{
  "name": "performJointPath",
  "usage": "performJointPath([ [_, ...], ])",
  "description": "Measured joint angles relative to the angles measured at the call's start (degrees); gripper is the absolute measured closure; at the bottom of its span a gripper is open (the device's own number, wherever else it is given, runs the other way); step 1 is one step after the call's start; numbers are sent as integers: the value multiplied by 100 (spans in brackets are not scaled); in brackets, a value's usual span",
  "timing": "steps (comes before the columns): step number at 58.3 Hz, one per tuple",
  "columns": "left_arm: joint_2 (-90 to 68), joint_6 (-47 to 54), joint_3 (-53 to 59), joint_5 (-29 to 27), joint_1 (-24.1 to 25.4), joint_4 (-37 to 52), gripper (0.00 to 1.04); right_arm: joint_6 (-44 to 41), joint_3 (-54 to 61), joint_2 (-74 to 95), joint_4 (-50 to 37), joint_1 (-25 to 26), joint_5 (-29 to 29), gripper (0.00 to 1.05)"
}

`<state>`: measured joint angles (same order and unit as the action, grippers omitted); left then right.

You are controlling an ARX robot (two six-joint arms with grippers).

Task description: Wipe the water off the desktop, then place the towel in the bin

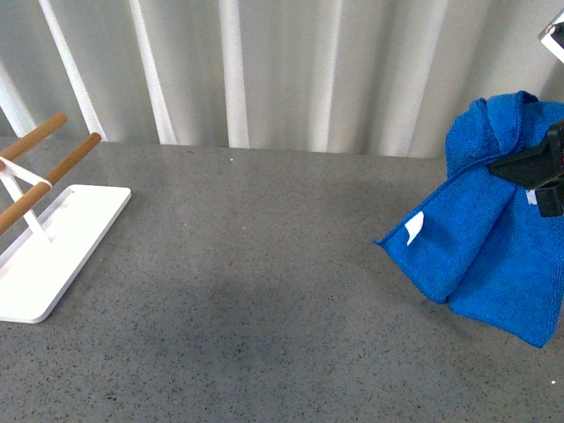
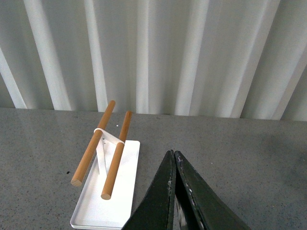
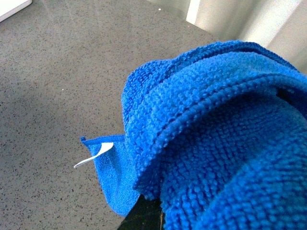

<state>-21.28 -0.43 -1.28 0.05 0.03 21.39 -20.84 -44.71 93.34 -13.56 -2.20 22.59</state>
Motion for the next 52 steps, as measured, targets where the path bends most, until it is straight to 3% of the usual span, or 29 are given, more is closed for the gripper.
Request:
performJointPath([
  [33, 1134, 0, 0, 0, 0, -1123, 101, -44, -2, 0, 31, -20, 0, 100],
  [38, 1880, 0, 0, 0, 0, -2061, 101, -46, 0, 0, 37, -20, 0, 100],
  [52, 2105, 0, 0, 2, 0, -2135, 99, -26, -11, 28, 190, -20, -162, 100],
])
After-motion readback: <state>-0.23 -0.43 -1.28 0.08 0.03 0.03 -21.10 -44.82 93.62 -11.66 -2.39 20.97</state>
